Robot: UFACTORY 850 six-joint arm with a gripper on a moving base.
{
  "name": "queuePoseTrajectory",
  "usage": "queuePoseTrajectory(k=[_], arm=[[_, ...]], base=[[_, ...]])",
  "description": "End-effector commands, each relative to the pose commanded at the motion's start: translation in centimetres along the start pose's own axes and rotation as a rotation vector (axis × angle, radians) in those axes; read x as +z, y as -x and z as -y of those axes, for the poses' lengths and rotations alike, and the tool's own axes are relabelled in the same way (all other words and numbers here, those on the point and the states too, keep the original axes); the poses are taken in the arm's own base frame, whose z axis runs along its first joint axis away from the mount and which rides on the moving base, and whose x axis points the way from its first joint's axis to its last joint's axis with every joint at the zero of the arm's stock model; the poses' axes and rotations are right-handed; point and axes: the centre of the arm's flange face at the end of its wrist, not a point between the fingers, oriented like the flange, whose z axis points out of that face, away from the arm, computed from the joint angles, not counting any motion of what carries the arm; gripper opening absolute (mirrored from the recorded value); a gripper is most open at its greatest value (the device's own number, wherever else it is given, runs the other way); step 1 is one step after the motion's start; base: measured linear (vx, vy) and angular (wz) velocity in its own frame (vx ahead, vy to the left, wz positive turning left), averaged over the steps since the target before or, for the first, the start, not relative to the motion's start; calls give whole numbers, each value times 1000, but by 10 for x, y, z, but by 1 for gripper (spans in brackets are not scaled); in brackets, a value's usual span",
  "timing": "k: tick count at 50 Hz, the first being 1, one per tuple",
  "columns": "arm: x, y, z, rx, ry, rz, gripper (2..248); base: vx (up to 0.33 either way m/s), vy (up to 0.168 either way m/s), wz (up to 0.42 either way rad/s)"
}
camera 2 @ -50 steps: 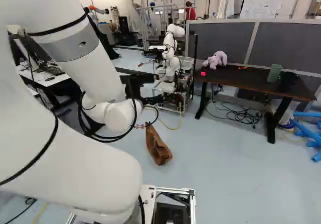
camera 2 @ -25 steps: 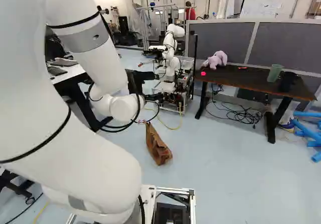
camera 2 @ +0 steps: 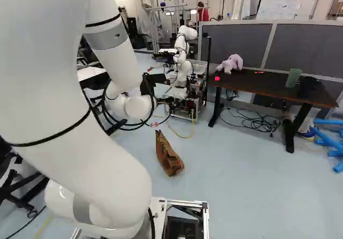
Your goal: Pick up the bag on the ground and place it on the table
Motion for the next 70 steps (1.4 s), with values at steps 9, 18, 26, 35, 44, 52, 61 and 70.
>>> queuePoseTrajectory(k=[9, 18, 26, 35, 44, 52, 61, 70], arm=[[22, 1, 0, -19, -21, 41, 247], [43, 3, -1, -39, -42, 81, 247], [61, 6, -1, -57, -61, 115, 247], [82, 10, -1, -79, -82, 156, 247], [102, 15, -1, -101, -102, 198, 247], [119, 20, -2, -122, -119, 235, 247], [137, 27, -2, -146, -138, 277, 247], [154, 35, -3, -171, -156, 320, 247]], base=[[0, 0, 0], [0, 0, 0], [0, 0, 0], [0, 0, 0], [0, 0, 0], [0, 0, 0], [0, 0, 0], [0, 0, 0]])
